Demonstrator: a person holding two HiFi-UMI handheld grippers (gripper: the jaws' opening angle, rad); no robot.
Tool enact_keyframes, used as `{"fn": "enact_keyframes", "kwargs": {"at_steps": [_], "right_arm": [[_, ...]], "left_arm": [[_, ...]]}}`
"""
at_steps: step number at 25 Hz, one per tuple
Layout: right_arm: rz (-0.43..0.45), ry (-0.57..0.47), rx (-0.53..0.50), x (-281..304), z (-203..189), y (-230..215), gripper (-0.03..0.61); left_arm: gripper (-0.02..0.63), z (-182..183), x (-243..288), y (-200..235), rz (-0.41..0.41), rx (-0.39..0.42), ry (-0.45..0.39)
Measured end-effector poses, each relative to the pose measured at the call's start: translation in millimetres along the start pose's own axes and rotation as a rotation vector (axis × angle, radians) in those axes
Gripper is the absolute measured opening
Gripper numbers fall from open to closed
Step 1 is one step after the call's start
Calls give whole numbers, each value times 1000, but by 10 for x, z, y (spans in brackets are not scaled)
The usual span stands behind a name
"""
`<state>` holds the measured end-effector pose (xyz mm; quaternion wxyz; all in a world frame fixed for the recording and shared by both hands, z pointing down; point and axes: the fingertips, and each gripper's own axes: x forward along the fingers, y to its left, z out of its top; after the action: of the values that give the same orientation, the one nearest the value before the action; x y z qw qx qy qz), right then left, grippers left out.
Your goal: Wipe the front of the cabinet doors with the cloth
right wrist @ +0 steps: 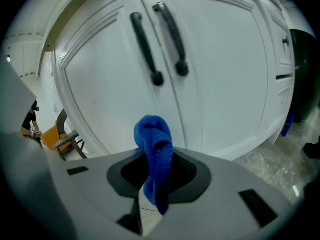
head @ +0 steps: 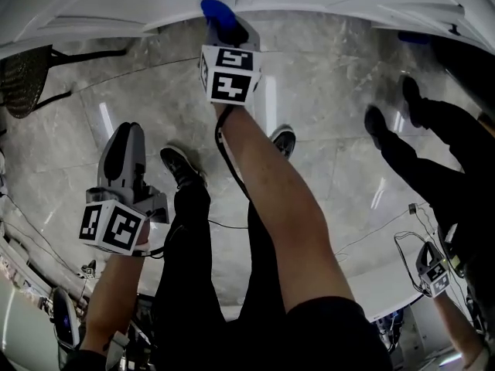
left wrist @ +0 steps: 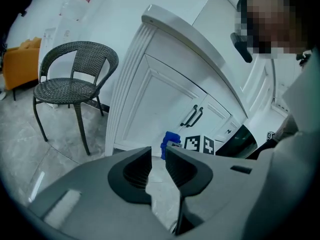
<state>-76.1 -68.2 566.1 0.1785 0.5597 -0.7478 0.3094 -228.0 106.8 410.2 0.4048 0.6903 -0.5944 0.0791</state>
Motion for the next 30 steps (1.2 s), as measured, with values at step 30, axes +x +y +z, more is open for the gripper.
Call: {"fn": "enact_keyframes", "kwargs": {"at_steps": [30], "right_arm": [[-27, 123, 87, 583, -347, 203, 81]], "left_arm": [[87, -204, -77, 345, 7, 56, 40]]}}
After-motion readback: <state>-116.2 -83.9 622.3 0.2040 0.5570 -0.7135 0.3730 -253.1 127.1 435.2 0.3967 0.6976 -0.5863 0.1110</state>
